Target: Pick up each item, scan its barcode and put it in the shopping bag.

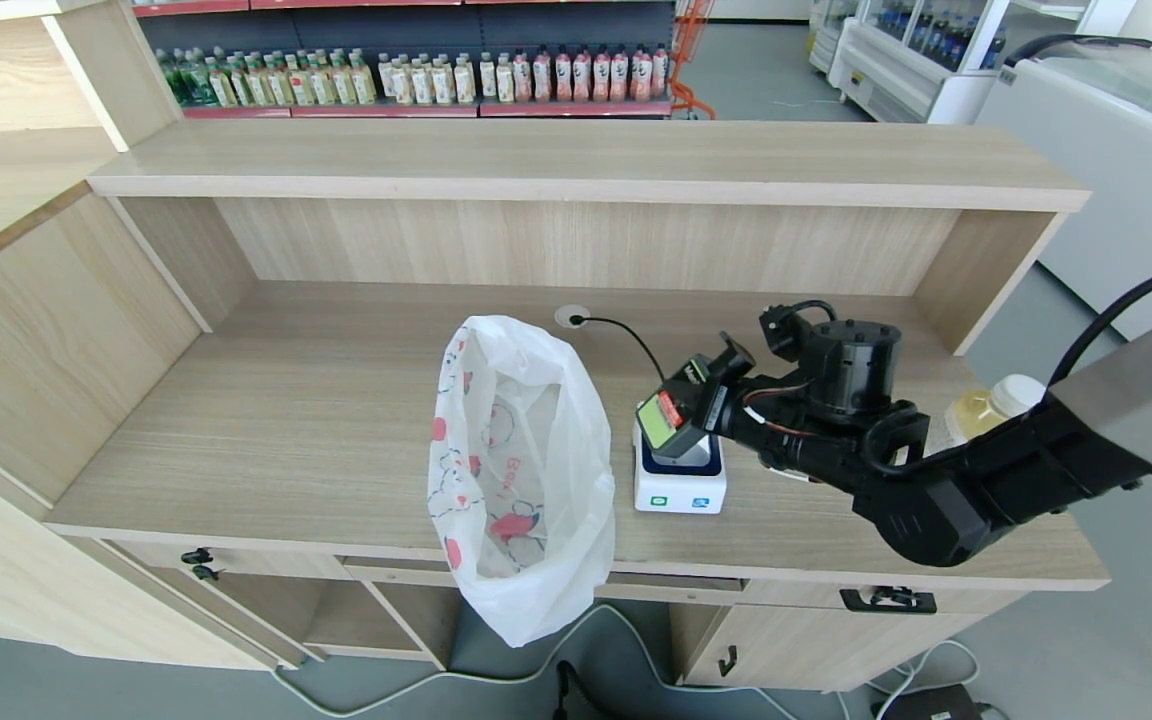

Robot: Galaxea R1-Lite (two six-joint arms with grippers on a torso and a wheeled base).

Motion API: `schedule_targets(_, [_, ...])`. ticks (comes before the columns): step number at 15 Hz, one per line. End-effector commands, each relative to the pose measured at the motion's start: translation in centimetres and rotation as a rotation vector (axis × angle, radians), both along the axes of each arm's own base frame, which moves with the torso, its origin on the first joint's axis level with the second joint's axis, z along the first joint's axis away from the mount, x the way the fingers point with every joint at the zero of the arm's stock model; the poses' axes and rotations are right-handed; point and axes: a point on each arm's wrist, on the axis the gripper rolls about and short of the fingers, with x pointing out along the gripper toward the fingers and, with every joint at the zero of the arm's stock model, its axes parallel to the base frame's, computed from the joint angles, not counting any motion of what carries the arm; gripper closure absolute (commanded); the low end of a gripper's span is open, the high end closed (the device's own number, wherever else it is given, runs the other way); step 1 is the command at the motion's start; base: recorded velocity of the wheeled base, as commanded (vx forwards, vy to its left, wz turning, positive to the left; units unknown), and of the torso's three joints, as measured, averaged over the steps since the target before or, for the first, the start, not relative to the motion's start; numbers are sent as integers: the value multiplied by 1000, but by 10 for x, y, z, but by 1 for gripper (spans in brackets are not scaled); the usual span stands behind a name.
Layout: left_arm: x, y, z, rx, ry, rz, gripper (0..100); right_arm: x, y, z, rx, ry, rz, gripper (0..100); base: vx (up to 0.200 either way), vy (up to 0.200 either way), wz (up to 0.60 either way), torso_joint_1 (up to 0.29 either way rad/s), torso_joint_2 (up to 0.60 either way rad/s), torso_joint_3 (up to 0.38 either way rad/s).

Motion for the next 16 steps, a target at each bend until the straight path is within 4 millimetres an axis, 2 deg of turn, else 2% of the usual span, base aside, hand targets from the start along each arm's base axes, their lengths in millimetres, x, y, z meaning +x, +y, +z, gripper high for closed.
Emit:
schedule_targets(1, [0, 0, 0, 0, 0, 0, 0, 0, 0, 2, 4, -4, 0, 100, 0, 0, 0, 0, 0, 0])
schedule_targets(4, [0, 0, 0, 3, 0, 0, 0, 0, -8, 17, 26, -39, -4, 100, 0, 0, 0, 0, 0, 0])
schedule_targets(6, [0, 0, 0, 1, 0, 1, 0, -24, -25, 59, 18, -153, -9, 100, 0, 0, 0, 0, 0, 0])
schedule_targets(7, [0, 0, 0, 1, 0, 0, 0, -41, -33, 69, -63, -231, -2, 100, 0, 0, 0, 0, 0, 0])
schedule_targets(9, [0, 0, 0, 0, 0, 0, 0, -68, -42, 77, -224, -368, 36, 100, 0, 0, 0, 0, 0, 0])
schedule_targets(10, [0, 0, 0, 7, -1, -1, 0, -84, -47, 80, -292, -447, 89, 100, 0, 200, 0, -2, -2, 7])
schedule_targets(11, [0, 0, 0, 9, -1, -1, 0, -90, -47, 79, -330, -475, 104, 100, 0, 200, 0, 7, 7, 7])
schedule_targets(16, [0, 0, 0, 4, 0, 0, 0, -94, -45, 80, -389, -549, 187, 100, 0, 200, 0, 1, 0, 3])
